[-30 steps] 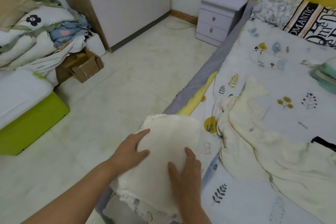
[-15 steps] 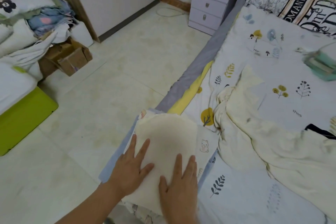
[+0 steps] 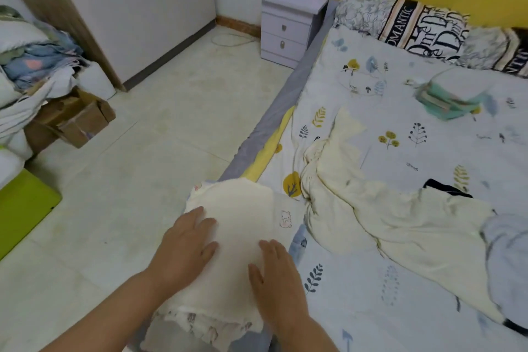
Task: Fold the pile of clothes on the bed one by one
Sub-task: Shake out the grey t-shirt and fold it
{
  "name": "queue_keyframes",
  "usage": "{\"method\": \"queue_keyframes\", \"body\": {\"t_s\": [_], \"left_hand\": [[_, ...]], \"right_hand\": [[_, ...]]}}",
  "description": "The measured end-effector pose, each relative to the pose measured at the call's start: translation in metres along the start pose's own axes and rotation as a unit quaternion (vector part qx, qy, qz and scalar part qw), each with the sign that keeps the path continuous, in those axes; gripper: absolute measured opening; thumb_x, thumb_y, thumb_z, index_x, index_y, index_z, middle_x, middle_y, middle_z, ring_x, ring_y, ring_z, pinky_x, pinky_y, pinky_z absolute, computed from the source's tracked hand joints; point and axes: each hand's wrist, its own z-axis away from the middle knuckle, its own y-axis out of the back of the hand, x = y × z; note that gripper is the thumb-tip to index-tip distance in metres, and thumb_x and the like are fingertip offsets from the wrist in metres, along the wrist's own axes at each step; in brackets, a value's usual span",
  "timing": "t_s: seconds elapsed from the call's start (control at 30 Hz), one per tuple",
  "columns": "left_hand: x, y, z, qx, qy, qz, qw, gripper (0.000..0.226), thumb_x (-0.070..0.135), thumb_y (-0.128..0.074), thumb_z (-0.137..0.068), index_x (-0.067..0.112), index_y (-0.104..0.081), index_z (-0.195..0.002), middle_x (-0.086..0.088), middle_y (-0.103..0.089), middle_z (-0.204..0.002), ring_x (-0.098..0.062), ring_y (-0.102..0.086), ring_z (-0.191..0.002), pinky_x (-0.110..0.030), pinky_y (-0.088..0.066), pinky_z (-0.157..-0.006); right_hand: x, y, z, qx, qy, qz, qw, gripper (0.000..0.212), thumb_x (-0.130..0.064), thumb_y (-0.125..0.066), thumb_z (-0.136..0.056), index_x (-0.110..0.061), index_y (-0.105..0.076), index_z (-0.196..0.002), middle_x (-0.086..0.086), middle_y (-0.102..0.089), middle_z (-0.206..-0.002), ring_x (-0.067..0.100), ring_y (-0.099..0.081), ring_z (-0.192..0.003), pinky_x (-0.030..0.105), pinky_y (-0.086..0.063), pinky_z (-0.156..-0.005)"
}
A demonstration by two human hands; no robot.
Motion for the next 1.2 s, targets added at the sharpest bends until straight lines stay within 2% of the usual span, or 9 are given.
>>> {"method": "queue_keyframes", "body": {"t_s": [0.17,0.3,0.43,0.5,0.67,0.8,0.97,1.1,1.2], "left_hand": [[0.043,0.016,0.001,-0.009,-0.073,0.024,0.997,0.039,0.037,-0.041,-0.096,0.029,-0.040,-0.134,0.012,-0.041,-0.139,-0.007,-0.041,-0.124,-0.016,-0.029,-0.096],[0.092,0.012,-0.002,-0.034,-0.111,0.019,0.993,0.035,0.037,-0.039,-0.097,0.033,-0.041,-0.131,0.015,-0.048,-0.131,-0.003,-0.048,-0.117,-0.013,-0.032,-0.092],[0.153,-0.002,-0.012,-0.067,-0.144,0.028,0.987,0.025,0.033,-0.042,-0.096,0.036,-0.047,-0.121,0.013,-0.056,-0.121,-0.004,-0.054,-0.104,-0.015,-0.037,-0.076],[0.185,-0.013,-0.017,-0.077,-0.154,0.035,0.984,0.024,0.033,-0.043,-0.095,0.036,-0.049,-0.119,0.011,-0.059,-0.114,-0.005,-0.055,-0.098,-0.015,-0.038,-0.074],[0.259,-0.051,-0.028,-0.095,-0.160,0.064,0.981,0.027,0.034,-0.047,-0.094,0.032,-0.049,-0.122,0.013,-0.057,-0.116,-0.003,-0.057,-0.100,-0.012,-0.040,-0.075],[0.307,-0.086,-0.039,-0.098,-0.170,0.049,0.979,0.028,0.035,-0.043,-0.096,0.033,-0.045,-0.124,0.014,-0.054,-0.120,-0.001,-0.052,-0.106,-0.011,-0.034,-0.084],[0.356,-0.129,-0.059,-0.128,-0.159,0.060,0.977,0.029,0.033,-0.043,-0.096,0.033,-0.046,-0.124,0.016,-0.051,-0.110,0.004,-0.048,-0.095,-0.004,-0.029,-0.073],[0.393,-0.161,-0.082,-0.126,-0.178,0.039,0.975,0.033,0.035,-0.039,-0.097,0.034,-0.042,-0.130,0.017,-0.051,-0.126,0.005,-0.047,-0.110,-0.003,-0.027,-0.081],[0.421,-0.185,-0.105,-0.129,-0.202,0.020,0.971,0.035,0.037,-0.036,-0.097,0.035,-0.041,-0.131,0.017,-0.048,-0.129,0.005,-0.044,-0.114,-0.005,-0.026,-0.086]], "right_hand": [[0.025,0.040,0.024,-0.012,0.012,0.053,0.998,0.035,-0.026,-0.039,-0.095,-0.019,-0.045,-0.129,0.000,-0.045,-0.129,0.017,-0.040,-0.121,0.029,-0.033,-0.096],[0.065,0.072,0.046,-0.008,-0.013,0.062,0.998,0.033,-0.021,-0.037,-0.096,-0.016,-0.045,-0.128,0.006,-0.048,-0.125,0.021,-0.042,-0.118,0.030,-0.035,-0.093],[0.119,0.103,0.068,0.012,-0.043,0.048,0.998,0.032,-0.023,-0.038,-0.096,-0.019,-0.045,-0.127,0.003,-0.048,-0.125,0.020,-0.041,-0.118,0.030,-0.034,-0.096],[0.150,0.118,0.078,0.024,-0.059,0.043,0.997,0.033,-0.024,-0.038,-0.096,-0.021,-0.044,-0.129,0.001,-0.048,-0.126,0.019,-0.040,-0.119,0.028,-0.033,-0.096],[0.234,0.149,0.097,0.029,-0.102,0.038,0.994,0.034,-0.024,-0.037,-0.097,-0.022,-0.044,-0.129,0.001,-0.048,-0.126,0.018,-0.041,-0.117,0.027,-0.033,-0.094],[0.302,0.168,0.101,0.022,-0.139,0.043,0.989,0.033,-0.022,-0.036,-0.097,-0.021,-0.043,-0.129,0.000,-0.047,-0.127,0.017,-0.040,-0.118,0.027,-0.034,-0.095],[0.388,0.185,0.095,0.032,-0.197,0.073,0.977,0.032,-0.018,-0.035,-0.095,-0.020,-0.045,-0.126,0.001,-0.046,-0.125,0.015,-0.041,-0.109,0.025,-0.036,-0.091],[0.456,0.190,0.077,0.042,-0.278,0.098,0.955,0.034,-0.018,-0.040,-0.093,-0.019,-0.041,-0.127,0.004,-0.043,-0.127,0.020,-0.042,-0.113,0.027,-0.039,-0.085],[0.503,0.184,0.056,0.061,-0.340,0.091,0.934,0.047,-0.030,-0.042,-0.094,-0.021,-0.028,-0.138,0.007,-0.032,-0.140,0.025,-0.036,-0.125,0.033,-0.038,-0.094]]}}
